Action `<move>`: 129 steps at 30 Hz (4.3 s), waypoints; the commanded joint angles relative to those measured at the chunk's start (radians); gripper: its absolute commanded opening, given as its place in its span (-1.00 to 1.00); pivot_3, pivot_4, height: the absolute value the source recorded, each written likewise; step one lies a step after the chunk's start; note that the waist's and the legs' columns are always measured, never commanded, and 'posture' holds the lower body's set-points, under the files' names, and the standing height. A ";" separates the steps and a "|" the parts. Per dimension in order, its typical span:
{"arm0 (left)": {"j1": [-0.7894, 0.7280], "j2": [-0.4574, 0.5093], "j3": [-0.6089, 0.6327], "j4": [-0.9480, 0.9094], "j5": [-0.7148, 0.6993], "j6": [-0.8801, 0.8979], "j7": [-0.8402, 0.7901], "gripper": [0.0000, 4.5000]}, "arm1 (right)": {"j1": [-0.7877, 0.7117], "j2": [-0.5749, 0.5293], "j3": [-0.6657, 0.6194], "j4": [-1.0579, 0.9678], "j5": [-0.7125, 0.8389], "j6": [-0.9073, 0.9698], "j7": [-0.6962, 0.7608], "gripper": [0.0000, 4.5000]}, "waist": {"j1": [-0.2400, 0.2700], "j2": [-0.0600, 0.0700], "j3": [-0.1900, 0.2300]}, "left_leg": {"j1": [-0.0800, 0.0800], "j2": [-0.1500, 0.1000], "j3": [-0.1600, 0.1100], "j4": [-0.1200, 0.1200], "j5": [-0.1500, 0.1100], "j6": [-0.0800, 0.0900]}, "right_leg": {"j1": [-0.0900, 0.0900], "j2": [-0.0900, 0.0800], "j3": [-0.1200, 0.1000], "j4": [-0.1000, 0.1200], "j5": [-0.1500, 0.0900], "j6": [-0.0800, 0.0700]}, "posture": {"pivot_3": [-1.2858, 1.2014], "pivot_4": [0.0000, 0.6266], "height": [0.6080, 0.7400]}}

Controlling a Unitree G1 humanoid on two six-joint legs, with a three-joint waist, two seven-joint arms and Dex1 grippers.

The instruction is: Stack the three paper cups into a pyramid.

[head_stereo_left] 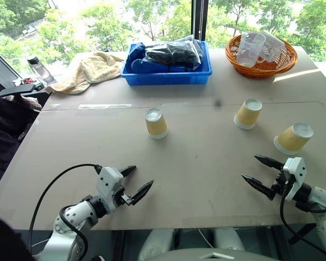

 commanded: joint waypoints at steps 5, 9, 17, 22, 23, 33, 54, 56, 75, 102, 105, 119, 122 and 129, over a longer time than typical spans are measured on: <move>-0.073 -0.027 0.047 -0.016 -0.103 0.021 0.006 1.00 | -0.014 0.000 -0.007 -0.067 0.074 0.023 0.038 0.95 | 0.000 -0.003 0.002 | -0.001 0.000 -0.001 0.002 0.000 0.000 | 0.000 0.000 -0.001 0.000 0.000 0.000 | 0.03 -0.52 1.00; -0.265 -0.059 0.060 0.036 -0.067 0.053 0.121 1.00 | -0.054 -0.002 -0.022 -0.169 0.195 0.113 0.043 0.95 | 0.002 -0.003 0.003 | -0.004 0.000 -0.004 0.007 0.000 0.000 | -0.001 0.001 -0.005 0.002 0.001 -0.001 | 0.03 -0.52 1.00; -0.516 -0.125 -0.003 0.209 -0.015 0.062 0.178 1.00 | -0.137 0.033 -0.043 -0.288 0.319 0.223 -0.053 0.95 | -0.001 -0.006 0.005 | -0.006 0.000 -0.003 0.008 0.000 0.000 | -0.002 0.001 -0.004 0.001 0.002 0.000 | 0.03 -0.52 1.00; -0.584 -0.150 -0.012 0.286 0.017 0.027 0.187 1.00 | -0.136 0.028 -0.056 -0.319 0.325 0.241 -0.066 0.95 | -0.001 -0.008 0.006 | -0.006 0.000 -0.004 0.009 0.000 0.000 | -0.002 0.001 -0.004 0.001 0.002 0.000 | 0.03 -0.52 1.00; -0.592 -0.154 -0.015 0.296 0.018 0.022 0.182 1.00 | -0.136 0.027 -0.056 -0.320 0.318 0.238 -0.065 0.95 | -0.003 -0.008 0.006 | -0.006 0.000 -0.004 0.009 0.000 0.000 | -0.002 0.001 -0.004 0.001 0.002 0.000 | 0.03 -0.52 1.00; -0.719 -0.178 -0.033 0.457 0.060 -0.056 0.153 1.00 | -0.125 0.039 -0.066 -0.298 0.278 0.177 -0.049 0.95 | -0.001 -0.009 0.006 | -0.007 0.000 -0.003 0.010 0.000 0.000 | -0.003 0.001 -0.004 0.003 0.002 0.001 | 0.03 -0.52 1.00; -0.691 -0.132 -0.125 0.409 0.051 -0.059 -0.052 -0.04 | -0.089 0.016 -0.054 -0.293 0.272 0.126 0.028 1.00 | -0.003 -0.009 0.006 | -0.007 0.000 -0.003 0.010 0.000 0.000 | -0.003 0.001 -0.003 0.003 0.002 0.001 | 0.03 -0.52 1.00; -0.688 -0.122 -0.141 0.396 0.041 -0.055 -0.093 -0.04 | -0.079 -0.007 -0.053 -0.303 0.270 0.130 0.056 1.00 | -0.001 -0.009 0.006 | -0.007 0.000 -0.003 0.010 0.000 0.000 | -0.003 0.001 -0.004 0.003 0.002 0.001 | 0.03 -0.52 1.00; -0.622 -0.068 -0.259 0.272 -0.045 0.060 -0.354 0.54 | -0.045 -0.058 -0.080 -0.327 0.284 0.162 0.082 1.00 | -0.002 -0.009 0.006 | -0.006 0.000 -0.003 0.011 0.000 0.000 | -0.002 0.001 -0.003 0.003 0.002 0.001 | 0.03 -0.52 1.00; -0.720 0.421 0.055 -0.128 -0.465 0.585 -0.396 0.96 | -0.457 0.203 -0.009 -0.073 -0.203 0.223 -0.682 1.00 | -0.032 -0.008 0.007 | -0.007 0.000 0.000 0.010 0.000 0.000 | -0.009 0.002 -0.002 0.007 0.002 0.000 | 0.03 -0.52 1.00; -0.736 0.461 0.069 -0.114 -0.443 0.576 -0.398 0.96 | -0.510 0.223 -0.003 -0.021 -0.257 0.241 -0.760 1.00 | -0.032 -0.008 0.007 | -0.008 0.000 0.002 0.009 0.000 -0.001 | -0.012 0.002 -0.002 0.009 0.002 0.000 | 0.03 -0.52 1.00; -0.796 0.450 0.149 -0.115 -0.476 0.613 -0.250 0.96 | -0.646 0.266 0.051 0.138 -0.261 0.242 -0.734 1.00 | -0.059 -0.008 0.007 | -0.014 0.000 0.004 0.012 0.001 -0.001 | -0.020 0.002 -0.001 0.016 0.002 0.000 | 0.03 -0.52 1.00; -0.798 0.431 0.173 -0.117 -0.534 0.661 -0.210 0.96 | -0.668 0.268 0.054 0.173 -0.265 0.225 -0.724 1.00 | -0.059 -0.008 0.007 | -0.014 0.000 0.004 0.012 0.001 -0.002 | -0.020 0.002 -0.001 0.017 0.002 0.000 | 0.03 -0.52 1.00; -0.782 0.432 0.204 -0.121 -0.595 0.705 -0.176 0.96 | -0.699 0.271 0.060 0.212 -0.266 0.208 -0.705 1.00 | -0.059 -0.008 0.007 | -0.014 0.000 0.005 0.013 0.001 -0.002 | -0.020 0.002 -0.001 0.017 0.002 0.000 | 0.03 -0.52 1.00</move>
